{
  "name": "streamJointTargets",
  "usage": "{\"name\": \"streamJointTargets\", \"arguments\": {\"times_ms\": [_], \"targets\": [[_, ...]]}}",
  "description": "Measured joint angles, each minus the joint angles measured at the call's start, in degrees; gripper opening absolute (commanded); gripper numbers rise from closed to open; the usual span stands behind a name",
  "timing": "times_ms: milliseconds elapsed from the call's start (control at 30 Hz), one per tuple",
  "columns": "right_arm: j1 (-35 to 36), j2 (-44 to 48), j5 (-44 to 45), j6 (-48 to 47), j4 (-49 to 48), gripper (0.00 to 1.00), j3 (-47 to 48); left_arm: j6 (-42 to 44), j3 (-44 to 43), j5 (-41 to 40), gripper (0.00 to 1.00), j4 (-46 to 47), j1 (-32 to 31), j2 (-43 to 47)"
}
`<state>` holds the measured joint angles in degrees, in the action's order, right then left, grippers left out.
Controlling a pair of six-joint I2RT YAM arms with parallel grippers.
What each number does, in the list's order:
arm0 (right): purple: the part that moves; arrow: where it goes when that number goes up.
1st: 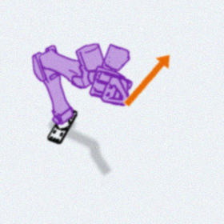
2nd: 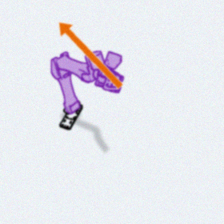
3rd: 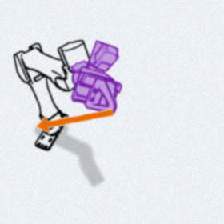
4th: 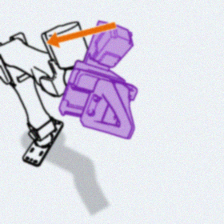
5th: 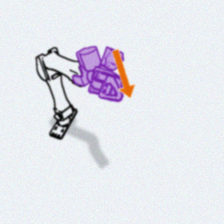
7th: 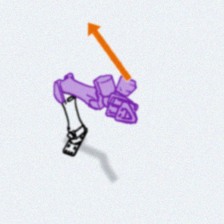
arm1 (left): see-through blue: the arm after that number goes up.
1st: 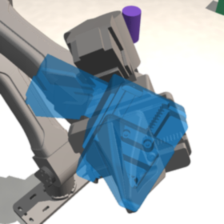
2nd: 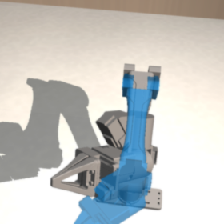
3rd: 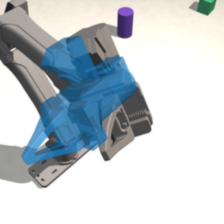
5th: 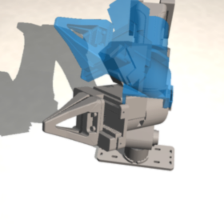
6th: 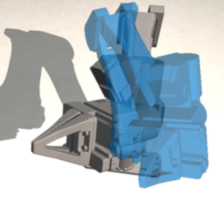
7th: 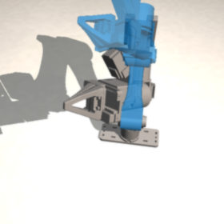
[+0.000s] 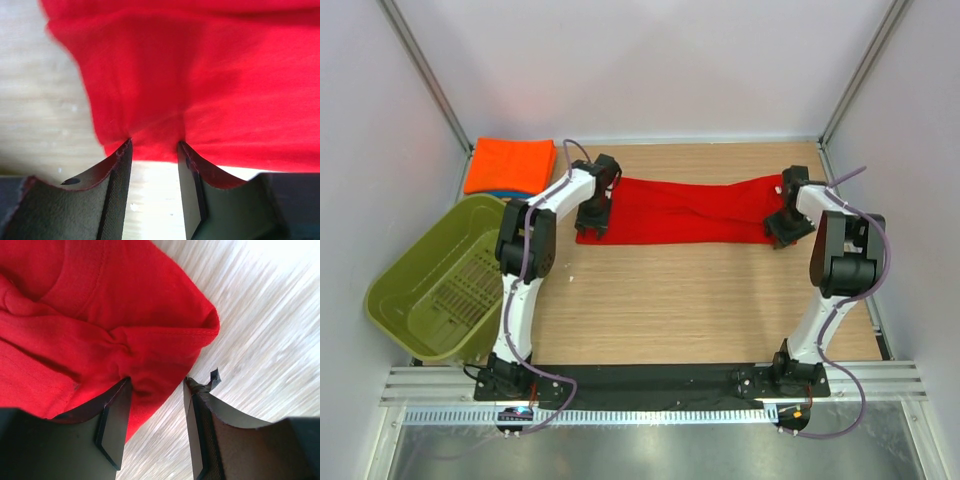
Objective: Fold and stack the t-shirts
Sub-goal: Fold the tshirt
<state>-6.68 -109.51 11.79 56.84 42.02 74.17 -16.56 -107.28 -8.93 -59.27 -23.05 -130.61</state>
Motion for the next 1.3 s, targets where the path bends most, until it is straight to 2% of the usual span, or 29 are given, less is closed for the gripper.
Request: {"name": "streamJointTargets", "arguments": {"times_ms": [200, 467, 633, 800, 900, 967, 1100, 1300], "targets": [[-3.1, -1.2, 0.5, -6.3, -2.1, 0.51, 1.6, -3.0, 9.2, -1.9, 0.49, -0.7, -0.7, 6.0], [-7.2, -12.9, 0.4, -15.7, -1.0, 0.52, 18.9, -3.5, 9.7, 0.1, 0.54, -1.8, -3.0, 17.0], [-8.7, -20.2, -6.8, -22.4, -2.8, 0.54, 30.3, -0.6, 3.4, 1.0, 0.54, -1.1, -3.1, 16.0], [-8.7, -23.2, -13.5, -27.1, -4.8, 0.59, 35.1, 2.7, -12.4, 1.1, 0.54, -0.6, -2.0, 3.8], [-8.7, -22.5, -15.1, -28.3, -5.0, 0.61, 34.2, 4.7, -21.1, 1.9, 0.55, -0.9, -0.8, -4.5], [-8.7, -20.2, -15.8, -28.4, -4.2, 0.62, 31.6, 5.7, -23.8, 3.1, 0.55, -0.7, 0.4, -8.4], [-8.6, -13.5, -18.4, -27.6, -2.3, 0.63, 27.0, 8.1, -23.4, 7.6, 0.55, -1.9, 3.1, -11.2], [-7.8, 0.6, -24.1, -25.0, -4.2, 0.66, 19.3, 10.1, -18.9, 11.2, 0.54, -1.1, 4.7, -10.3]]}}
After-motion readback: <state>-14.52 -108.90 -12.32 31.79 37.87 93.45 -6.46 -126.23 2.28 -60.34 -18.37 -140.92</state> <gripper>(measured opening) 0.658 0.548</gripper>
